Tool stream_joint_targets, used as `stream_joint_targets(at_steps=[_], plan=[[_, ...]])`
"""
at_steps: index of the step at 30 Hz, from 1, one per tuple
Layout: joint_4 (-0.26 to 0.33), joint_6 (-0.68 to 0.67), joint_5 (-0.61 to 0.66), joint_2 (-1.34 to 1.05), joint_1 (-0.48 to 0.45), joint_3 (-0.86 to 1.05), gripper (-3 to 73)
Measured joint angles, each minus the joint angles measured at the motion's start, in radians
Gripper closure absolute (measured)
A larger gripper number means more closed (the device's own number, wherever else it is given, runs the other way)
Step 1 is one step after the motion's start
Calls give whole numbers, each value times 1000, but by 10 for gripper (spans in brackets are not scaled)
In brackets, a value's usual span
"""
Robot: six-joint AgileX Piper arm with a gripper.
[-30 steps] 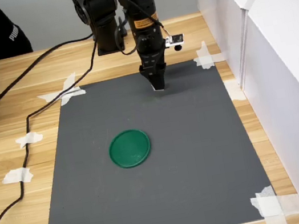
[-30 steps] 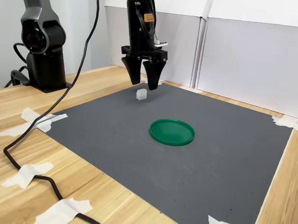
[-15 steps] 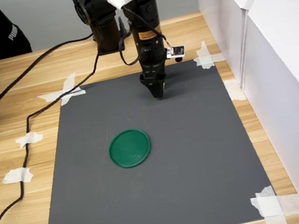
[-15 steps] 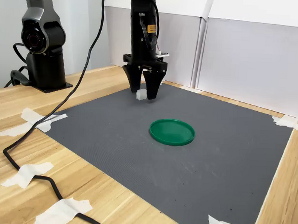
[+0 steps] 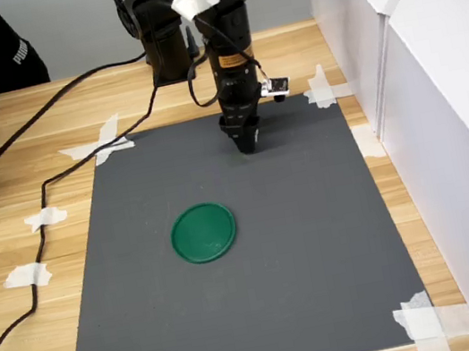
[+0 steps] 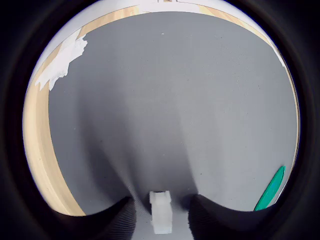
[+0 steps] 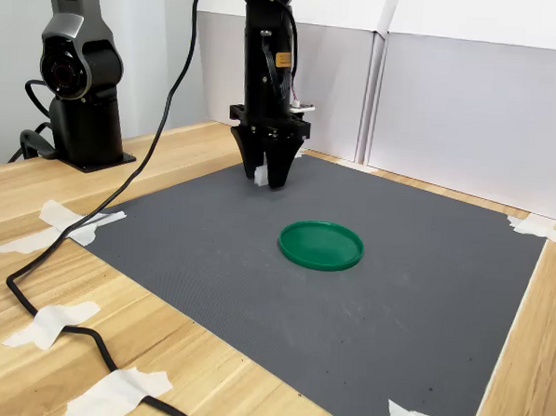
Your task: Grasp a white terminal and put it on the green lid.
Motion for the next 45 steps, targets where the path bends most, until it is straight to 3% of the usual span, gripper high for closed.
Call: stream_joint_targets(at_steps=[6,8,13,18,23,26,35,45], plan=[[0,0,6,1,0,0,560],[0,0,6,-8,0,0,608],[2,1,41,-55,0,-23,607],[35,-1,200,-79,-18,-138,607],[110,-51,343,-79,-138,-304,607],[117,-90,372,-79,-222,-379,607],[114,-169,365,-5,-437,-510,607],[117,-138,265,168,-462,-516,607]])
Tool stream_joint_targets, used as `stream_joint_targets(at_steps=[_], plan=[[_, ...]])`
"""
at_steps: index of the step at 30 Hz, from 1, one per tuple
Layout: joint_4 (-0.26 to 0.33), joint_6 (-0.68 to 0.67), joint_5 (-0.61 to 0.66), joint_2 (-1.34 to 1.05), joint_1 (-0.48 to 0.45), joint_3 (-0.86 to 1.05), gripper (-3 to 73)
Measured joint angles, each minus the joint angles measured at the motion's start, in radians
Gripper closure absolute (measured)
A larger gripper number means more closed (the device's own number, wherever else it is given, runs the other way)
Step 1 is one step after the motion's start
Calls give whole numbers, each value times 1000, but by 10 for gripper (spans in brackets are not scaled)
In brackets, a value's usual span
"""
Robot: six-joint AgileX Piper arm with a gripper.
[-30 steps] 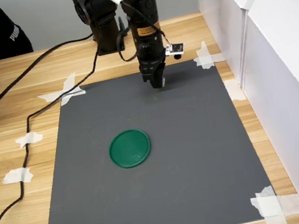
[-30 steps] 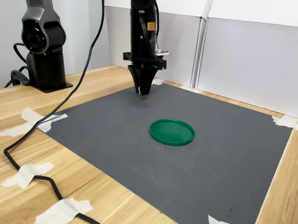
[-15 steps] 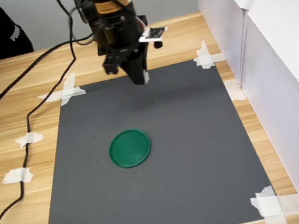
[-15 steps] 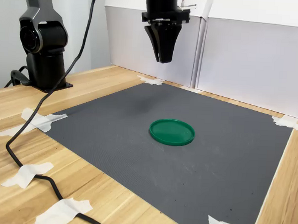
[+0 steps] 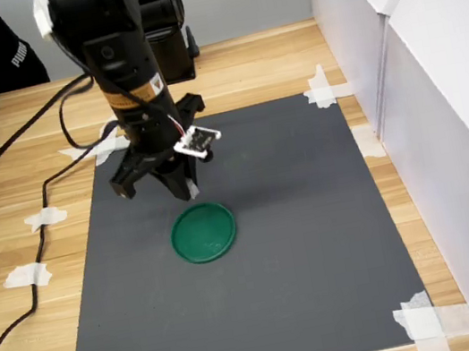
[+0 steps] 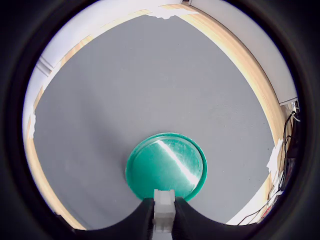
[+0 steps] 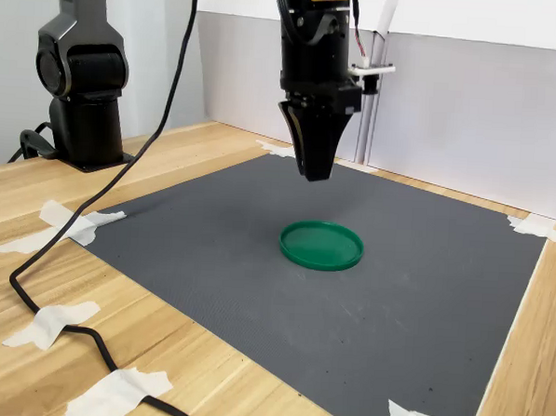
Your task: Grasp a white terminal and put it on the green lid.
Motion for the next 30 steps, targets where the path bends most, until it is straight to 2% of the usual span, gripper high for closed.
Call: stream_joint_targets(at_steps=[11,14,17,24,27,30], plan=[[-11,-5,-47,92,0,13,606],[-30,-6,-49,104,0,27,578],[-44,-7,-57,105,0,33,503],[-45,-6,-99,105,0,33,166],[-39,-5,-100,93,0,34,85],[-22,12,-101,53,0,36,59]])
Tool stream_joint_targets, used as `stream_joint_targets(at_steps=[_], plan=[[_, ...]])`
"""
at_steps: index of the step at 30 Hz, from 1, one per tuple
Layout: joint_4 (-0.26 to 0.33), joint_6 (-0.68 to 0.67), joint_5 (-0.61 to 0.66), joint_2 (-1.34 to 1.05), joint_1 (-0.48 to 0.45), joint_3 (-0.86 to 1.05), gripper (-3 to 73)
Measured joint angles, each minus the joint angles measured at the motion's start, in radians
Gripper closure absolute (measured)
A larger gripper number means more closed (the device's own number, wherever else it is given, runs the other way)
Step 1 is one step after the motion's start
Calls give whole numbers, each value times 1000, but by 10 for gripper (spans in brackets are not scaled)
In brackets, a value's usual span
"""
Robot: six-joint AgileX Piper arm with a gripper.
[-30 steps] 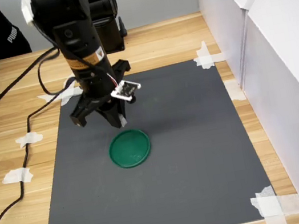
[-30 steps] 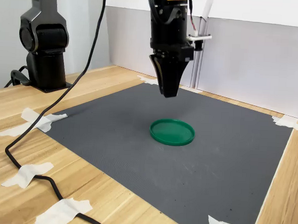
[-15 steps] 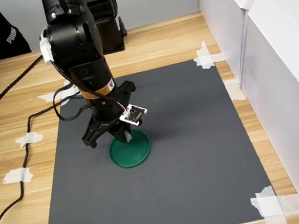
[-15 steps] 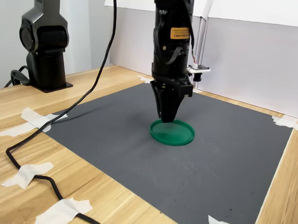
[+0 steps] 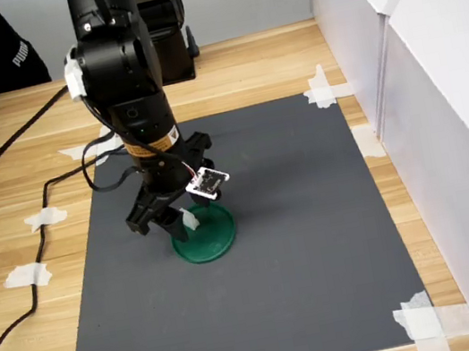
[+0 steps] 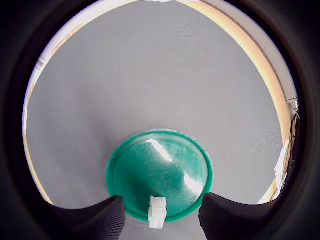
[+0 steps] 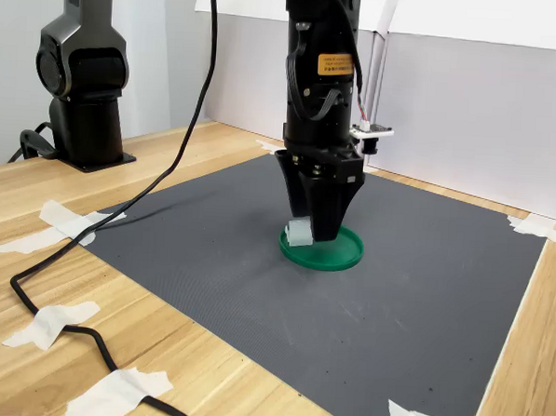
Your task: Grasp a white terminal and put it on the green lid.
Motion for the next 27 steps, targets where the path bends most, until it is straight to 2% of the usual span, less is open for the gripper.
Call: stream_joint_targets(at_steps=[5,9,11,14,17,19,22,27], plan=[[37,92,0,-131,0,0,71],[41,167,-5,-258,0,26,142],[42,196,-20,-328,0,62,212],[42,232,-48,-426,0,135,362],[42,273,-73,-537,0,226,568],[42,294,-80,-613,0,282,659],[42,327,-82,-718,0,349,698],[40,441,-110,-895,0,462,710]])
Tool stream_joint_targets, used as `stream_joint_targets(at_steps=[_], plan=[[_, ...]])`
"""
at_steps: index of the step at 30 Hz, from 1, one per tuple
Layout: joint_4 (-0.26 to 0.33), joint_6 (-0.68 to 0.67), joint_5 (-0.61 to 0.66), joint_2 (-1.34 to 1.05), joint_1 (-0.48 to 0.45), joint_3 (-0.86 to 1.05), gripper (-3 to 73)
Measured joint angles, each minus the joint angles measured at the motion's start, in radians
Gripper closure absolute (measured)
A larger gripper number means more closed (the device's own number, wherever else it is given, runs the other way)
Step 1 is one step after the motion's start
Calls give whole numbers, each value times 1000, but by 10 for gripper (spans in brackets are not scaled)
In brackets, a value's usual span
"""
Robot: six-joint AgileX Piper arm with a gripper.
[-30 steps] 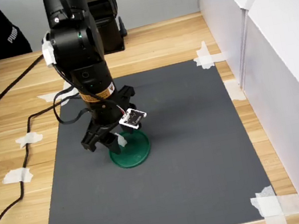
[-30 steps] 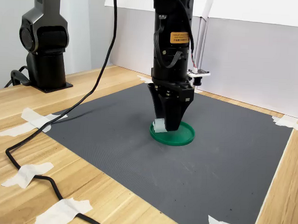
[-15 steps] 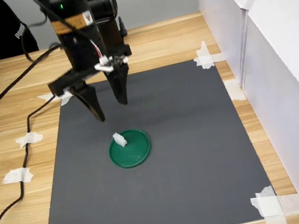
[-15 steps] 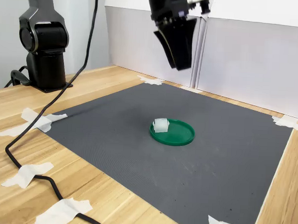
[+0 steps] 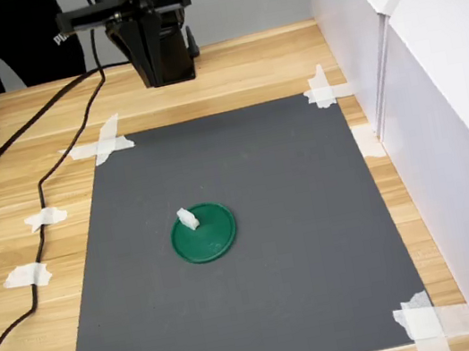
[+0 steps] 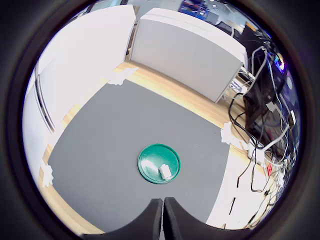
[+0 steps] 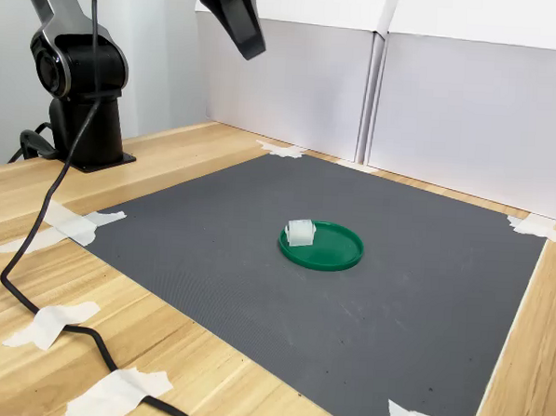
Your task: Grasp a white terminal and put it on the green lid.
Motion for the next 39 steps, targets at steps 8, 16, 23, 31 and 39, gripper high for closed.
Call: stream_joint_targets(at_steps=[8,16,23,31,39], plan=[[1,253,-130,-245,0,197,711],[24,276,-129,-401,0,308,711],[33,276,-130,-507,0,368,711],[36,276,-126,-645,0,451,711],[36,277,-121,-785,0,551,711]])
